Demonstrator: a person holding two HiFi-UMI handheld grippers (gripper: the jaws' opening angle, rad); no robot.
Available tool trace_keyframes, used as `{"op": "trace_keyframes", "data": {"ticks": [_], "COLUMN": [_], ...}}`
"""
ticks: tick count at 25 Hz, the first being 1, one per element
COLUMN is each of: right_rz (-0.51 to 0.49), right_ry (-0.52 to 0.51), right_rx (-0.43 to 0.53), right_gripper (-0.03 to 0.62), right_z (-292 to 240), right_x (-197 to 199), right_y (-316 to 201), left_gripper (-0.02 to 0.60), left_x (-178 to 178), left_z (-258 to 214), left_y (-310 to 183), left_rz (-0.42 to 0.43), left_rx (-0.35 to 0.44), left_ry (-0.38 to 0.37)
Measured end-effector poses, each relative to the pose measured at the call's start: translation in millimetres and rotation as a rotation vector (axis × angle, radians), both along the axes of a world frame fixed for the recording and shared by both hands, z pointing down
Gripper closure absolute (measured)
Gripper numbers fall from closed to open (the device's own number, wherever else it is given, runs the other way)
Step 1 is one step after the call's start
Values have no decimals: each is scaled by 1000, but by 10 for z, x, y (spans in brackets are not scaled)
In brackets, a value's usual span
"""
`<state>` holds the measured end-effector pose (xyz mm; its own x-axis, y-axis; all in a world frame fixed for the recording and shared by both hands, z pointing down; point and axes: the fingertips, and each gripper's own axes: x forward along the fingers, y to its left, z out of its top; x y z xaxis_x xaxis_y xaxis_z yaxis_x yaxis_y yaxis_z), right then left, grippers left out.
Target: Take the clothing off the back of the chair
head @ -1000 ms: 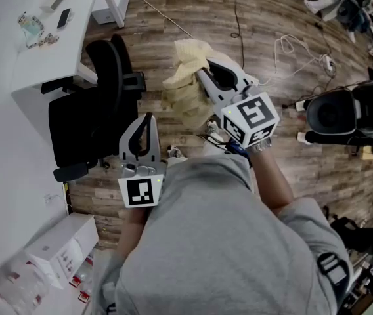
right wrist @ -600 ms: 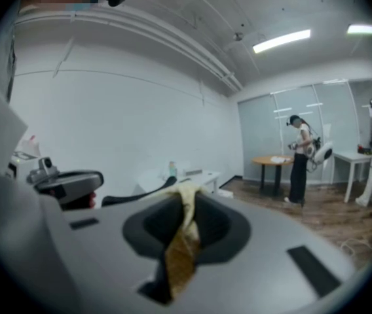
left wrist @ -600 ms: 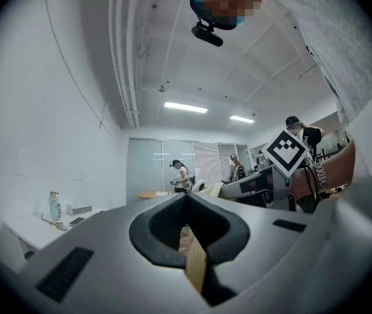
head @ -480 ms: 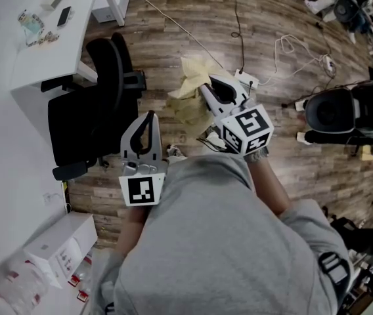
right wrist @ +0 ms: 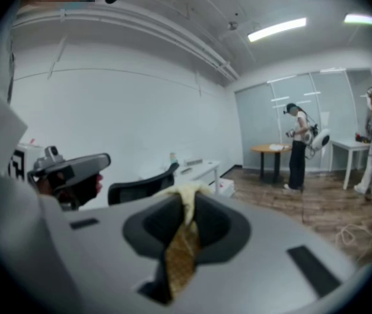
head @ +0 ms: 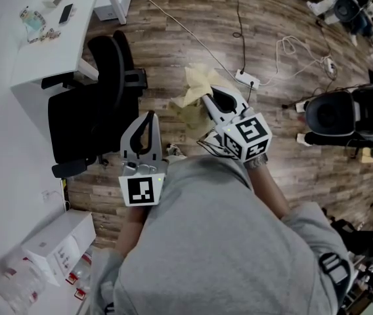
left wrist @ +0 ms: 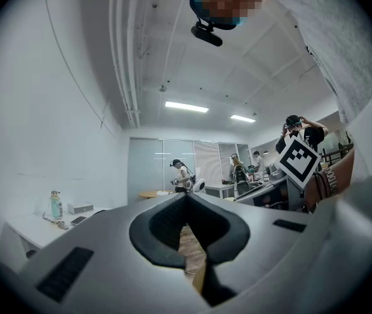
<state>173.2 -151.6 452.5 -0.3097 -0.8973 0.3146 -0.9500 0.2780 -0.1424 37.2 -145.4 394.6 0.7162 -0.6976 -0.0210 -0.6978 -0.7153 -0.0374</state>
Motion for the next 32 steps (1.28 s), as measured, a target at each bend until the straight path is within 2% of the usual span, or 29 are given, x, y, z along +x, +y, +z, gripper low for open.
{"op": "trace_keyframes", "data": {"ticks": [10,32], "right_rz": [-9,-13], "right_ry": [-40,-23], "right_rx": [-18,-32], "right_gripper": [526,526], "right_z": [78,126], "right_x": [-58,-110], "right_y": [90,76], "left_gripper": [551,551], "left_x": [-31,-134], "left_z": [25,52], "left_y": [33,-19], "left_rz": [-2,-23], "left_rx": [2,-8], "left_ry": [-3,14]}}
